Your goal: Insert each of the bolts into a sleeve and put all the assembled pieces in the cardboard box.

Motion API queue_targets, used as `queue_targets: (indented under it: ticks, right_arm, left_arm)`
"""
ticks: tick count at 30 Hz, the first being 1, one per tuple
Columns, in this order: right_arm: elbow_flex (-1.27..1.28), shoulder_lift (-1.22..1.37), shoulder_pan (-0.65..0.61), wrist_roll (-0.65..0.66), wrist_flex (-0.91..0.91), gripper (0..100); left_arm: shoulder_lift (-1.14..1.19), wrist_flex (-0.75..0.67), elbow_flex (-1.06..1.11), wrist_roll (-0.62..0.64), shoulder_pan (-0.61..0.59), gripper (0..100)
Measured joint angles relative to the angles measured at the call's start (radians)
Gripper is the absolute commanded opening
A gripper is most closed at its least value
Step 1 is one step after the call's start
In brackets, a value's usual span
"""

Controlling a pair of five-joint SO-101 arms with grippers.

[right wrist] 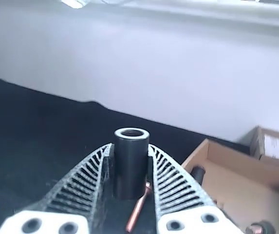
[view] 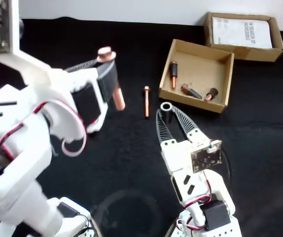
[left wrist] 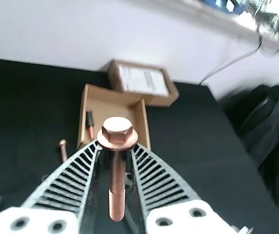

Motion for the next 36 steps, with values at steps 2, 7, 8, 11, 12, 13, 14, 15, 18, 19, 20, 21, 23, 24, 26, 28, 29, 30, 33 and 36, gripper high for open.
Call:
queue_targets:
  ticks: [2,7,8,11,12,13,14,15,18,19,20,21,23,24,26,28,29,30,33,36]
  right_arm:
    - [-0.005,0.0,0.0,0.0,0.0,0.8]
    - [-0.005,0.0,0.0,0.0,0.0,0.8]
    - [-0.005,0.0,0.0,0.0,0.0,0.8]
    - [-0.005,0.0,0.0,0.0,0.0,0.8]
    - [-0.005,0.0,0.0,0.0,0.0,0.8]
    - [-0.005,0.0,0.0,0.0,0.0,0.8]
    - [-0.005,0.0,0.0,0.0,0.0,0.8]
    - [-0.005,0.0,0.0,0.0,0.0,0.8]
    - [0.005,0.0,0.0,0.0,0.0,0.8]
    - [0.014,0.0,0.0,0.0,0.0,0.8]
    - [0.021,0.0,0.0,0.0,0.0,0.8]
    - [0.028,0.0,0.0,0.0,0.0,0.8]
    - [0.041,0.0,0.0,0.0,-0.003,0.8]
    - [0.051,0.0,0.0,0.0,-0.003,0.8]
    - [0.069,0.0,0.0,0.0,-0.003,0.8]
    - [0.077,0.0,0.0,0.0,-0.003,0.8]
    - [0.08,0.0,0.0,0.0,-0.005,0.8]
    - [0.08,0.0,0.0,0.0,-0.006,0.8]
    - [0.081,0.0,0.0,0.0,-0.008,0.8]
    - [0.081,0.0,0.0,-0.012,-0.02,0.8]
  left_arm:
    - [-0.071,0.0,0.109,-0.028,0.014,1]
    - [-0.184,-0.012,0.348,-0.046,0.038,1]
    - [-0.192,-0.026,0.396,-0.046,0.035,1]
    - [-0.201,-0.08,0.559,-0.046,0.034,1]
    - [-0.203,-0.11,0.621,-0.046,0.032,1]
    - [-0.203,-0.15,0.69,-0.044,0.025,1]
    - [-0.203,-0.201,0.756,-0.044,0.02,1]
    - [-0.201,-0.258,0.825,-0.044,0.012,1]
    - [-0.201,-0.44,1.003,-0.046,0.006,1]
    - [-0.201,-0.502,1.048,-0.046,0.008,1]
    - [-0.199,-0.562,1.08,-0.046,0.011,1]
    - [-0.199,-0.615,1.105,-0.046,0.011,1]
    - [-0.199,-0.715,1.128,-0.046,0.011,1]
    - [-0.199,-0.753,1.132,-0.046,0.009,1]
    - [-0.199,-0.816,1.134,-0.046,0.008,1]
    - [-0.199,-0.861,1.135,-0.046,0.008,1]
    - [-0.199,-0.876,1.135,-0.046,0.009,1]
    - [-0.199,-0.888,1.135,-0.046,0.011,1]
    - [-0.204,-0.908,1.142,-0.023,0.02,1]
    - [-0.253,-0.937,1.188,0.091,0.034,1]
